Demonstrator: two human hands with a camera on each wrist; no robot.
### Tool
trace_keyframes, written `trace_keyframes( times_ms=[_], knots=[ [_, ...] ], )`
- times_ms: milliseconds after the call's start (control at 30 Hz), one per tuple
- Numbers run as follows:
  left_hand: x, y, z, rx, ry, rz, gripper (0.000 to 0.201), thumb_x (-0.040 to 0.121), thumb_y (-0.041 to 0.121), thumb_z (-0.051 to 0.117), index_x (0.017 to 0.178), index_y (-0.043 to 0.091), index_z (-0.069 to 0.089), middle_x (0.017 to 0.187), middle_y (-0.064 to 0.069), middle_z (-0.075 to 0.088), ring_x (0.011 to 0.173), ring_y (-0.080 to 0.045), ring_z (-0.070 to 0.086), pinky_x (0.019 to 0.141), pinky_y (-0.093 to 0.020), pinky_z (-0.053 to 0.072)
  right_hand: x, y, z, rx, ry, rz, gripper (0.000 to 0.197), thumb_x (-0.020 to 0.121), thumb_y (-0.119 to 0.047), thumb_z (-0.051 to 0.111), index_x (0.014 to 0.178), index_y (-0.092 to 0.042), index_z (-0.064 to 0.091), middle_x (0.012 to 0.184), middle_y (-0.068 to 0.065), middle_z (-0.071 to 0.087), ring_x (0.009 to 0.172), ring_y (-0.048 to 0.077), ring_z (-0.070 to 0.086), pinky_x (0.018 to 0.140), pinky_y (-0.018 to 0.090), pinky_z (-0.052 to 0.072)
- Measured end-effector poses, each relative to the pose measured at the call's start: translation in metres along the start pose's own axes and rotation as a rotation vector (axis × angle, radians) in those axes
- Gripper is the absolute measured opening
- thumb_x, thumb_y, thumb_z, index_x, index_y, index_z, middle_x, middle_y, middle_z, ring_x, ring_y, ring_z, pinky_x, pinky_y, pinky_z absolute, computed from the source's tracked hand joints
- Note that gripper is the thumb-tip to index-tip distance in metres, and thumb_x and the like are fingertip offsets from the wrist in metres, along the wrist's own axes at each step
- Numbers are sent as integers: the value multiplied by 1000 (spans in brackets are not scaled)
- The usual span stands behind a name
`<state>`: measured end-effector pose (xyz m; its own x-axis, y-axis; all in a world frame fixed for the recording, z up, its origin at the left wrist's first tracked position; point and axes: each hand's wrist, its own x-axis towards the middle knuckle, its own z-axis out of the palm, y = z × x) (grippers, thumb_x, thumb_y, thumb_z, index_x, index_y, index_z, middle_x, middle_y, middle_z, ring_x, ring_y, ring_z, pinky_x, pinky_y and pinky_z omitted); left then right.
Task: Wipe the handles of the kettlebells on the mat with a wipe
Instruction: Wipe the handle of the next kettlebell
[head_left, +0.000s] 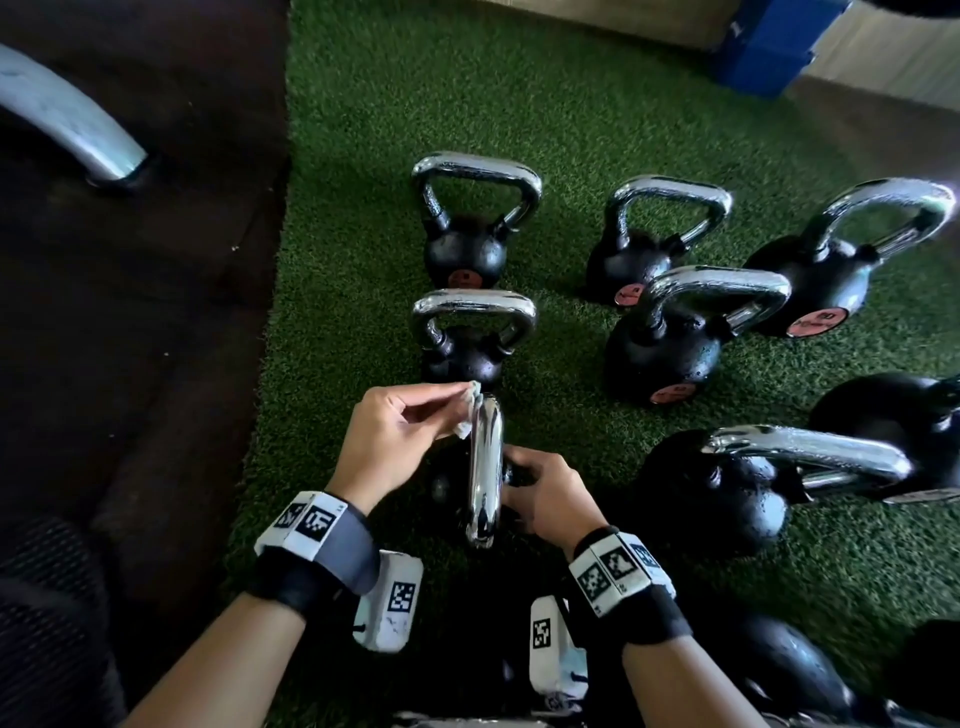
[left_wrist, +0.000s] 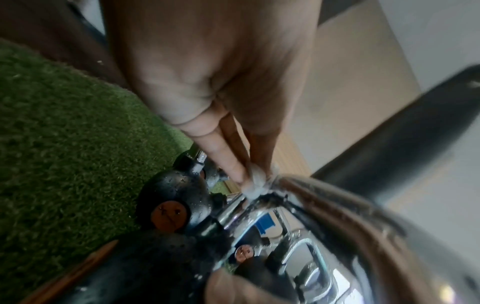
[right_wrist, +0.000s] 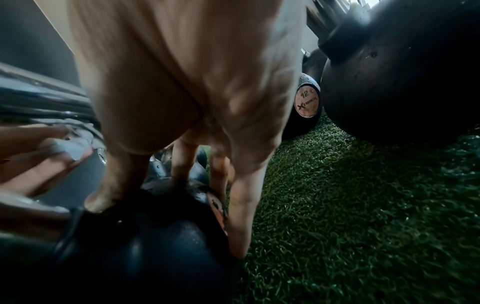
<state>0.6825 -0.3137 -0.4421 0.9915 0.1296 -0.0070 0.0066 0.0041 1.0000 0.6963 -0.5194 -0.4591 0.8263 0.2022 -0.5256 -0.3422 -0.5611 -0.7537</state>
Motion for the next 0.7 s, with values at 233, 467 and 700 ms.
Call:
trace_keyframes(
  times_ms=[233,467,700],
  knots=[
    [-33,2,-13,82,-148,-15,33,78,43,85,107,27,82,105,6,80,101,-14,76,93,-33,59,1,5,-3,46,-19,-1,64,65,-46,90,125,-37,69,107,2,77,76,7,67,81,32,58],
    [-48,17,-15,4,-254,-104,27,72,26,88,97,20,82,96,-5,81,88,-19,78,85,-28,61,2,2,-6,75,-39,13,65,61,-47,90,123,-36,70,110,10,76,90,21,73,89,44,60],
    [-72,15,-12,110,-222,-69,20,71,30,91,89,30,83,90,5,81,83,-13,78,76,-19,59,8,7,-6,98,-25,20,83,41,-64,87,118,-40,72,101,1,78,91,17,76,90,40,61]
  ],
)
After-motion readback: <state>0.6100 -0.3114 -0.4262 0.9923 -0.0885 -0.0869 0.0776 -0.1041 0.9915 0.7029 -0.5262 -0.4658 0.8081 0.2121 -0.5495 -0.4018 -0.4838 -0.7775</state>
